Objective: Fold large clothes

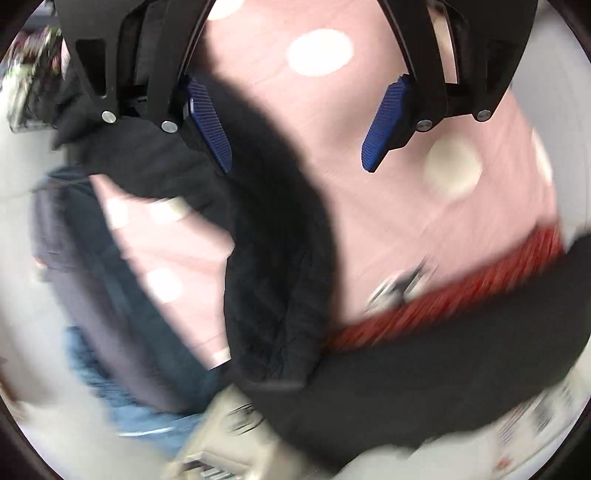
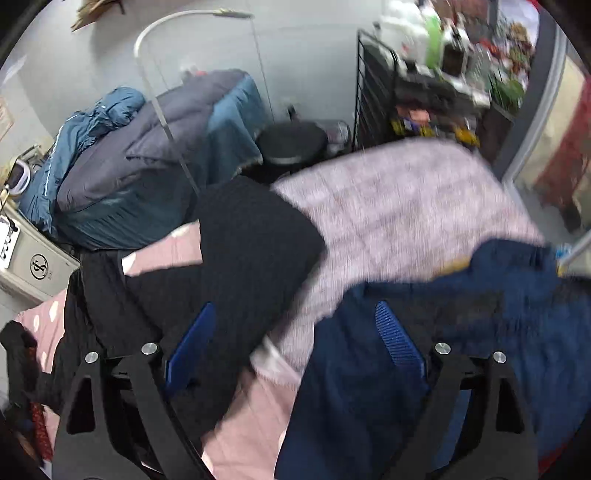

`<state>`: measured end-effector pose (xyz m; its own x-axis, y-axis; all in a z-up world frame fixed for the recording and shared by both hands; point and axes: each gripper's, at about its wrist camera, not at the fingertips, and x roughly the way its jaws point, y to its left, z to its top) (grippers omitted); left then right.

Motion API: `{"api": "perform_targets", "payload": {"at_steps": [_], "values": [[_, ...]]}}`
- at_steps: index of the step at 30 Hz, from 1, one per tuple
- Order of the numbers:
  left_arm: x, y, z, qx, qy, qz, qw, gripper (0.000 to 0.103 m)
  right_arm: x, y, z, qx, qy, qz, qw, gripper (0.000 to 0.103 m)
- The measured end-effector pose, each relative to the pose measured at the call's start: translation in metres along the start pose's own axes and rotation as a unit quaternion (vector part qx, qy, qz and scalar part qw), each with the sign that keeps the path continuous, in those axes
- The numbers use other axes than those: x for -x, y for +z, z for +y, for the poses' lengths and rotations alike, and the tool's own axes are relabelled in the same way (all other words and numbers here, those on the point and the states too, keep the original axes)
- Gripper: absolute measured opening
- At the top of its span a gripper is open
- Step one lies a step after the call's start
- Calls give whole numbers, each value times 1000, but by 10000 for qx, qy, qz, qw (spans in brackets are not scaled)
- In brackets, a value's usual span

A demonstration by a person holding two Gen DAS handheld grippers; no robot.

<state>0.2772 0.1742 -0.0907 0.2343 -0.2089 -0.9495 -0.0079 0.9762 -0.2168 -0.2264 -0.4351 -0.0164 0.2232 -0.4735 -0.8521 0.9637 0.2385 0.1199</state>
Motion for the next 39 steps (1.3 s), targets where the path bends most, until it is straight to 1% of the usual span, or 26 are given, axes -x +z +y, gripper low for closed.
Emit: {"api": "perform_targets", "payload": {"at_steps": [2, 5, 7, 10, 12, 14, 16, 17, 18, 19, 20, 21, 22, 24, 26, 28, 29, 30, 31, 32, 33, 34, 35, 36, 37, 39], "values": [[-8, -19, 20, 307, -15, 91, 9995, 73, -5, -25, -3, -164, 145, 224, 9995, 87], [-7, -50, 34, 467, 0, 116, 9988, 75, -17, -61, 25, 654, 232, 605, 9958, 87], [-2, -70, 19, 168, -52, 151, 9997, 75, -19, -75, 54, 1373, 237, 557, 9887, 87], [-3, -98, -26, -620, -247, 282, 9974, 78, -18, -99, 122, 2774, 371, 360, 9594, 87], [-1, -122, -73, -1327, -479, 448, 9890, 78, -23, -118, 158, 3371, 467, 290, 9399, 87], [2, -147, -110, -1886, -758, 594, 9773, 78, -34, -134, 193, 3786, 569, 448, 9227, 87], [9, -172, -148, -2523, -906, 633, 9613, 78, -37, -144, 221, 3835, 953, 679, 9161, 86], [10, -180, -159, -2700, -923, 592, 9566, 78, -38, -152, 235, 3776, 1359, 909, 9114, 86], [14, -190, -169, -2859, -953, 532, 9520, 78, -42, -161, 247, 3810, 1541, 1153, 9043, 86], [17, -197, -177, -2965, -1009, 507, 9483, 79, -52, -174, 259, 3978, 1382, 1392, 8963, 84], [20, -203, -181, -3031, -1049, 499, 9459, 79, -61, -187, 267, 4120, 1141, 1518, 8912, 77], [24, -207, -184, -3105, -1068, 486, 9433, 79, -68, -196, 270, 4130, 1063, 1688, 8886, 42], [23, -206, -183, -3141, -1044, 473, 9425, 80, -72, -205, 271, 3964, 1212, 2004, 8877, 16], [27, -200, -178, -3234, -842, 374, 9418, 80, -59, -214, 270, 3694, 1802, 2090, 8873, 12], [25, -189, -171, -3271, -620, 251, 9426, 80, -27, -233, 280, 4339, 2146, 1671, 8590, 12], [29, -176, -167, -3227, -548, 289, 9445, 80, 12, -266, 291, 5325, 2407, 1181, 8029, 12], [33, -169, -169, -3173, -627, 348, 9456, 80, 23, -280, 295, 5638, 2487, 1084, 7801, 12], [37, -167, -172, -3147, -719, 386, 9457, 80, 35, -298, 299, 5979, 2615, 1114, 7495, 12], [42, -162, -183, -3173, -864, 429, 9434, 80, 38, -309, 296, 6131, 2697, 1210, 7326, 12], [50, -160, -199, -3316, -1023, 436, 9368, 81, 42, -323, 298, 6292, 2753, 1351, 7142, 12], [60, -163, -218, -3559, -1151, 393, 9266, 83, 43, -334, 301, 6402, 2743, 1439, 7030, 12], [69, -169, -233, -3787, -1205, 350, 9170, 91, 43, -341, 306, 6471, 2714, 1498, 6965, 12], [76, -178, -253, -4137, -1232, 332, 9014, 95, 41, -345, 307, 6490, 2691, 1523, 6951, 12], [81, -191, -274, -4560, -1236, 355, 8806, 95, 40, -347, 310, 6468, 2657, 1553, 6978, 12], [85, -213, -298, -5165, -1188, 358, 8473, 96, 40, -345, 314, 6429, 2628, 1567, 7022, 12], [82, -247, -326, -6015, -928, 237, 7931, 96, 40, -337, 320, 6446, 2633, 1455, 7028, 12]]}}
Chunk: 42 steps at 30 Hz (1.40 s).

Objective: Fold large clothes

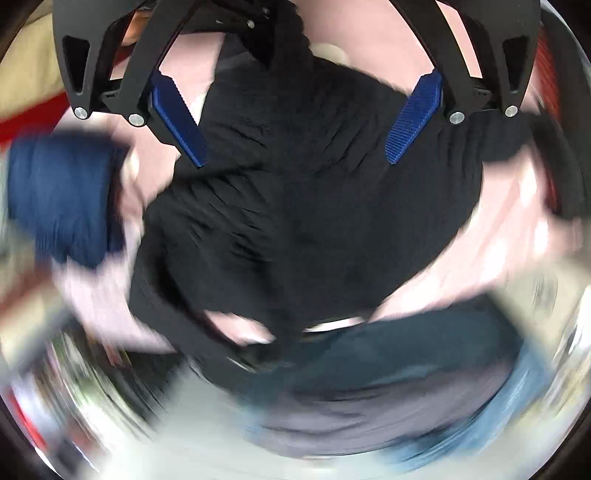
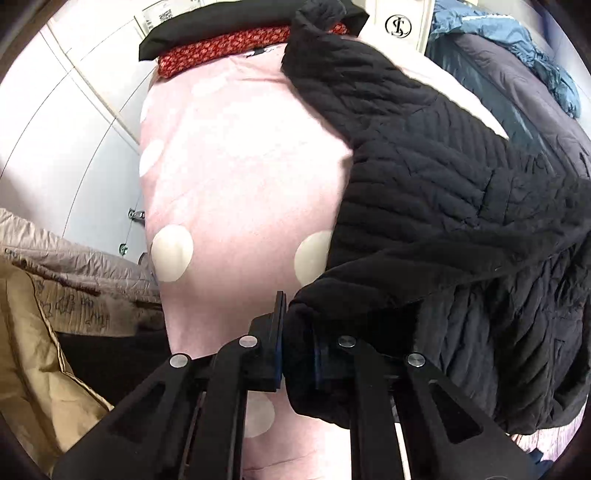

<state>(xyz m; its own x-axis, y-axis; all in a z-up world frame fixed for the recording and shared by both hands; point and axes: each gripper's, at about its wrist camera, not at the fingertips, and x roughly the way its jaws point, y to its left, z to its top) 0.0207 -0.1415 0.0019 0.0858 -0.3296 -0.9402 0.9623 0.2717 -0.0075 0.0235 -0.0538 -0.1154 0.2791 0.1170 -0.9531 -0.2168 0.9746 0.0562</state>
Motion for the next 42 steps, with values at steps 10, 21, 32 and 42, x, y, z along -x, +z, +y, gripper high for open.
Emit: {"api": "perform_targets", "payload": {"at_steps": [10, 21, 32, 42], "values": [[-109, -1, 40, -324, 241, 1617, 9860, 7, 13, -56, -24, -375, -182, -201, 9989, 60], [-88, -53, 106, 1702, -255, 1123, 9787, 6, 46, -77, -197, -3332, -1094, -983, 9313, 80], [-77, -78, 110, 1963, -227, 1021, 9749, 7, -18, -48, -218, -3274, -1583, -183, 9314, 11], [-25, -129, 97, 1131, -201, 1234, 9857, 7, 146, -210, -188, -3931, -938, -1103, 9080, 5]]}}
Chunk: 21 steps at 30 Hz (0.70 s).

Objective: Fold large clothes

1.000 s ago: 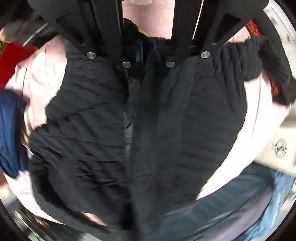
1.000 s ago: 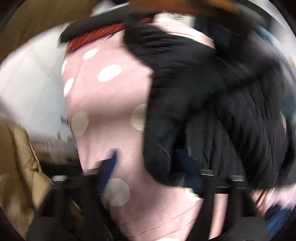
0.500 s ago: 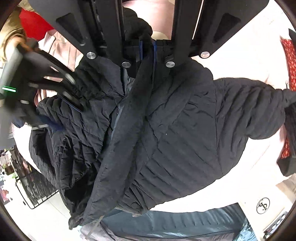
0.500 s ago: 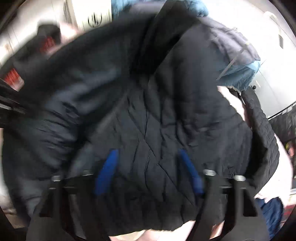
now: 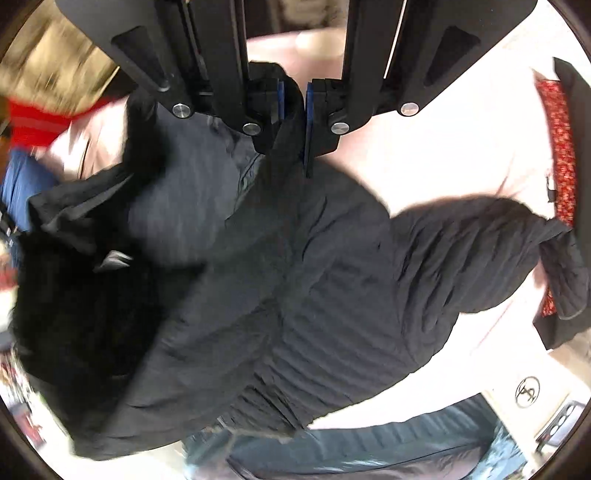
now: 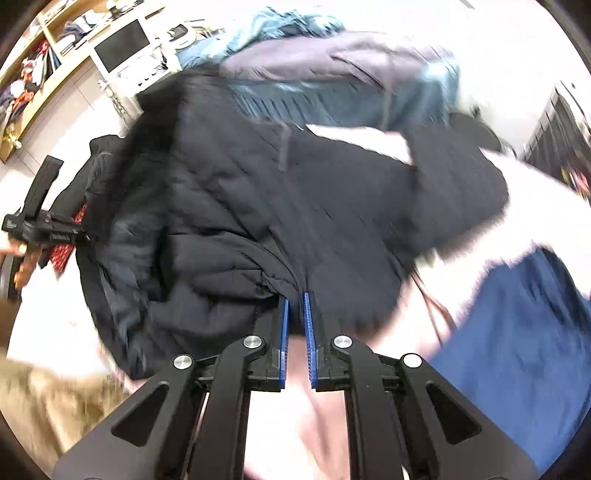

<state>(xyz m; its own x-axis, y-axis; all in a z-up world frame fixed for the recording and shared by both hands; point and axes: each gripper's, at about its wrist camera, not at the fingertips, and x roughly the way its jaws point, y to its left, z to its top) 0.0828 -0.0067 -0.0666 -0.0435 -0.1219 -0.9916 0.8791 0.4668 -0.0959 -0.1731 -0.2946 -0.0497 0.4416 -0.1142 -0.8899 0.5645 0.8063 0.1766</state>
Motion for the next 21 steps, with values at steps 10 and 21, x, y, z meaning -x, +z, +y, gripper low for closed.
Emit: {"api": "perform_targets", "payload": {"at_steps": [10, 21], "values": [[-63, -124, 16, 167, -130, 1282, 9915, 14, 0, -107, -96, -2320, -744, 929, 9654, 11], [-68, -207, 73, 1538, -736, 257, 9850, 69, -38, -93, -52, -2708, 204, 810, 9590, 80]]}}
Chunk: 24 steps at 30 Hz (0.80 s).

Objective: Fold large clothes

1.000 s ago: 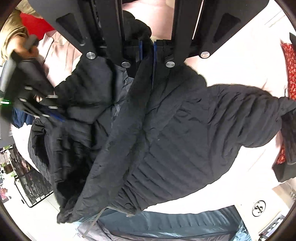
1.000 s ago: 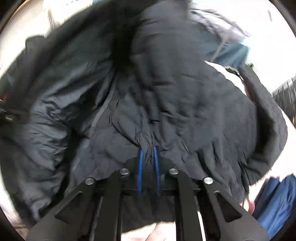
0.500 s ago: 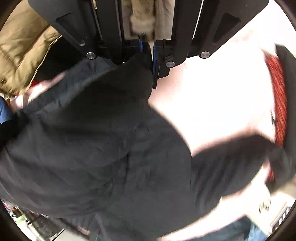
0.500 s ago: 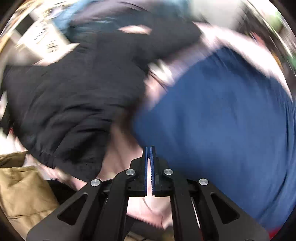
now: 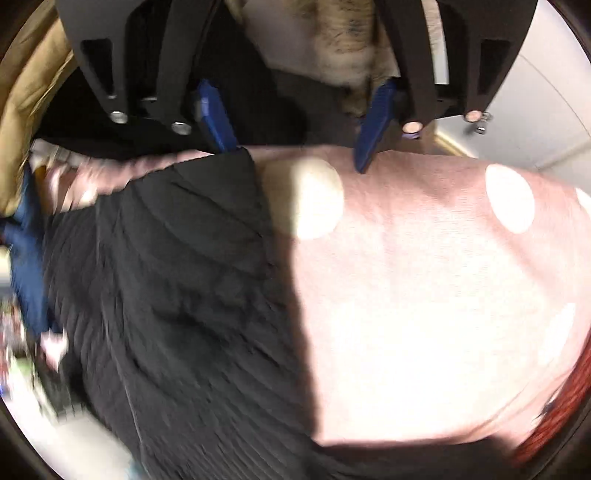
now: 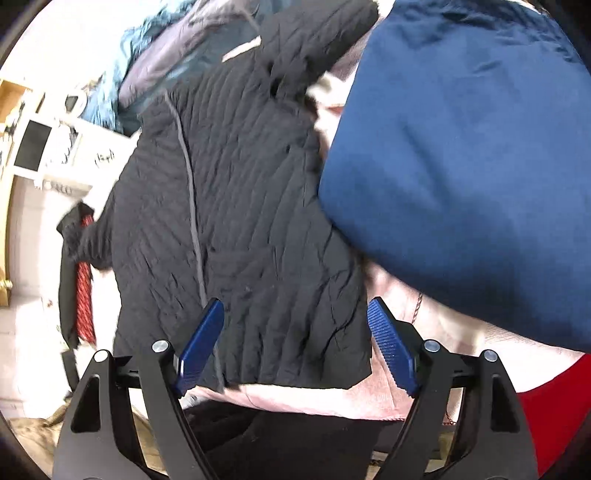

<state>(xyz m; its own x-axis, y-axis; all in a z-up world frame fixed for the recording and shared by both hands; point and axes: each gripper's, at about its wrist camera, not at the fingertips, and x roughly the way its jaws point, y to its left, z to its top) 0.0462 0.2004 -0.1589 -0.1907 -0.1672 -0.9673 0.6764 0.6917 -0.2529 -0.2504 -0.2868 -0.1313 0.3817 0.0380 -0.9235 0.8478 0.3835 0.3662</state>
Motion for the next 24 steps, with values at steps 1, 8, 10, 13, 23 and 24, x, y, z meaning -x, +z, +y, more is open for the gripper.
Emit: {"api": "perform_targets", "payload": {"at_steps": [1, 8, 10, 13, 23, 24], "values": [[5, 3, 5, 188, -117, -212, 9995, 73, -9, -2, -1, 16, -153, 117, 9998, 80], [7, 13, 5, 802, -784, -578, 9920, 75, -51, -15, -7, -50, -370, 680, 9970, 80], [24, 7, 5, 679, -1221, -674, 9879, 75, -57, -18, -1, 87, -428, 668, 9968, 74], [37, -6, 1, -35, -1566, -510, 9863, 87, -45, -38, -3, 298, -521, 594, 9964, 43], [-23, 34, 17, 1217, -1438, -350, 9815, 88, -46, -48, 15, 724, -749, 379, 9938, 18], [-34, 40, 3, 1184, -1499, -231, 9813, 87, -46, -48, 17, 757, -752, 391, 9935, 18]]}}
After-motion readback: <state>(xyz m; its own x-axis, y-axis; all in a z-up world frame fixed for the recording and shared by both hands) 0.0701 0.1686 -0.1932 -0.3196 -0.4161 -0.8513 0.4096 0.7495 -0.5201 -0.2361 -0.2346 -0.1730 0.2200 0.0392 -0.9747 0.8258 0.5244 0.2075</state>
